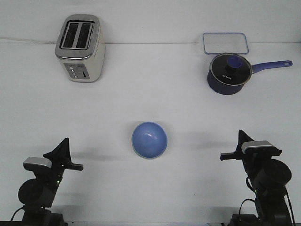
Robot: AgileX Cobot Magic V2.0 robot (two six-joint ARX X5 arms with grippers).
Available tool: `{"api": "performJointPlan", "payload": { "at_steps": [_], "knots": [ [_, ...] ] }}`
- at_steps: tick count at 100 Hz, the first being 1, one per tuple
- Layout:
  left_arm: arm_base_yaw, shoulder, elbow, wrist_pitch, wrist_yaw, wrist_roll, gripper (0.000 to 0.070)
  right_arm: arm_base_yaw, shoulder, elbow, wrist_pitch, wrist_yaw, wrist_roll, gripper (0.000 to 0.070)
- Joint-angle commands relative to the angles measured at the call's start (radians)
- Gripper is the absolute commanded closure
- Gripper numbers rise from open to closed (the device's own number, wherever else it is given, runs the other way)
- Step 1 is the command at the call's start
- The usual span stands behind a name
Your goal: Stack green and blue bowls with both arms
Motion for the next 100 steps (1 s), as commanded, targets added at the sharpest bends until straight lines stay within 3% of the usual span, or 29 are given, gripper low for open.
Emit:
{"api": "performJointPlan", "payload": {
  "at_steps": [1,27,100],
  "knots": [
    [0.01,-0.042,-0.028,0.016,-0.003,0.019,0.069,0.001,0.002,0.002,0.011,0.001,0.006,0.07],
    [0.041,-0.201,-0.132,0.011,-0.003,0.019,0.069,0.001,0.002,0.002,0.011,0.001,0.006,0.07],
    [0.042,-0.2,-0.178,0.084,-0.002,0.018,0.069,0.001,0.002,0.002,0.019,0.001,0.006,0.07]
  ]
}}
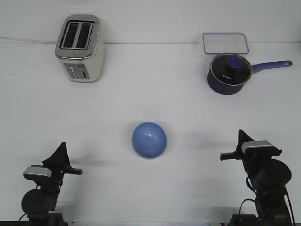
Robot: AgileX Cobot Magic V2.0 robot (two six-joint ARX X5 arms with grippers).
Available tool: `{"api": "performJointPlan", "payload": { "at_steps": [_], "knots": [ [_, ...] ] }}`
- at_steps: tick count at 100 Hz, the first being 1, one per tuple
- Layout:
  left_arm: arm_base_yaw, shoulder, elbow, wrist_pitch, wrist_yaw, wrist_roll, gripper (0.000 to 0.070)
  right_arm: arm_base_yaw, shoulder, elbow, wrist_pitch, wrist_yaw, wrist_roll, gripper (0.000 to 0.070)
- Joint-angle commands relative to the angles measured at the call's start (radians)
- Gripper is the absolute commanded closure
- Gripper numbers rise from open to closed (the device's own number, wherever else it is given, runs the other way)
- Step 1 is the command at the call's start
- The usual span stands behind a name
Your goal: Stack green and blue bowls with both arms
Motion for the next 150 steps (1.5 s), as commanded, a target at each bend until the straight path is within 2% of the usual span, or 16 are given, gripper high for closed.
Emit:
{"api": "performJointPlan", "payload": {
  "at_steps": [1,88,99,119,150],
  "knots": [
    [0.002,-0.002,-0.02,0.015,-0.002,0.008,0.069,0.001,0.002,0.002,0.017,0.001,0.006,0.07],
    [0.002,-0.002,-0.02,0.015,-0.002,0.008,0.069,0.003,-0.027,-0.005,0.024,0.0,0.006,0.07],
    [0.002,-0.002,-0.02,0.015,-0.002,0.008,0.069,0.003,-0.076,-0.034,0.042,0.001,0.006,0.07],
    [0.002,-0.002,-0.02,0.014,-0.002,0.008,0.069,0.003,-0.216,-0.166,0.159,0.001,0.006,0.07],
    [0.002,-0.002,-0.02,0.015,-0.002,0.008,0.069,0.002,-0.434,-0.311,0.195,0.013,0.006,0.07]
  ]
}}
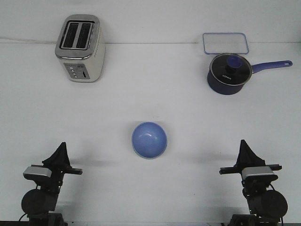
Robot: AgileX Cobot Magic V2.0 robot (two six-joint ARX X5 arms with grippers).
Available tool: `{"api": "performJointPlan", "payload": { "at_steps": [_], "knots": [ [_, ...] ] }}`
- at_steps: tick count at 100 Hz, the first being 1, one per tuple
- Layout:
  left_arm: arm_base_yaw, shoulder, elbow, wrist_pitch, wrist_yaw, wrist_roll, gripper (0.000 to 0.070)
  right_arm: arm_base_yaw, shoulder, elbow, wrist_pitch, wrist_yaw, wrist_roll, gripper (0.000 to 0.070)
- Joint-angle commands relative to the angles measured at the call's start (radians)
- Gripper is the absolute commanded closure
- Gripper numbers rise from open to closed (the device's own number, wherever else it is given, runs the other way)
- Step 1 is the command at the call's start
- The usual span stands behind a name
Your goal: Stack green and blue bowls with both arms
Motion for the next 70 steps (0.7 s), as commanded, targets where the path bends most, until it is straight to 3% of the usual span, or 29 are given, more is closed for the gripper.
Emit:
{"api": "performJointPlan", "payload": {
  "at_steps": [1,23,49,70],
  "knots": [
    [0.002,-0.002,-0.02,0.015,-0.002,0.008,0.069,0.002,-0.031,-0.019,0.013,0.011,0.006,0.07],
    [0.002,-0.002,-0.02,0.015,-0.002,0.008,0.069,0.0,-0.079,-0.093,0.052,0.03,0.006,0.07],
    [0.002,-0.002,-0.02,0.015,-0.002,0.008,0.069,0.0,-0.079,-0.182,0.187,0.031,0.007,0.07],
    [0.002,-0.002,-0.02,0.015,-0.002,0.008,0.069,0.0,-0.079,-0.22,0.201,0.053,0.007,0.07]
  ]
}}
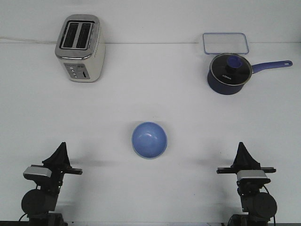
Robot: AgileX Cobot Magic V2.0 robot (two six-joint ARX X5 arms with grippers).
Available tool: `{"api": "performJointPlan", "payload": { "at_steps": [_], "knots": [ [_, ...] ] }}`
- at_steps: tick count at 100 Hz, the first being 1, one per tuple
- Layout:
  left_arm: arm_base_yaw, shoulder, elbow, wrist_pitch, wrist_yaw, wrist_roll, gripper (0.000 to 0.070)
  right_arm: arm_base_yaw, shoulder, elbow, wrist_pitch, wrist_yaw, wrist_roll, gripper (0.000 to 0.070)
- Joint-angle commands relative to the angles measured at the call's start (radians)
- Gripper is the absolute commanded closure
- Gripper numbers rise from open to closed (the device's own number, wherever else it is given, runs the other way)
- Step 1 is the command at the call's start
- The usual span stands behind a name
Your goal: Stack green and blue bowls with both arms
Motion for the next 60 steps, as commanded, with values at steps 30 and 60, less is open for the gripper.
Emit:
{"api": "performJointPlan", "payload": {
  "at_steps": [30,60],
  "knots": [
    [0.002,-0.002,-0.02,0.014,-0.002,0.008,0.069,0.0,0.001,-0.005,0.043,0.0,0.007,0.07],
    [0.002,-0.002,-0.02,0.014,-0.002,0.008,0.069,0.0,0.001,-0.005,0.043,0.0,0.007,0.07]
  ]
}}
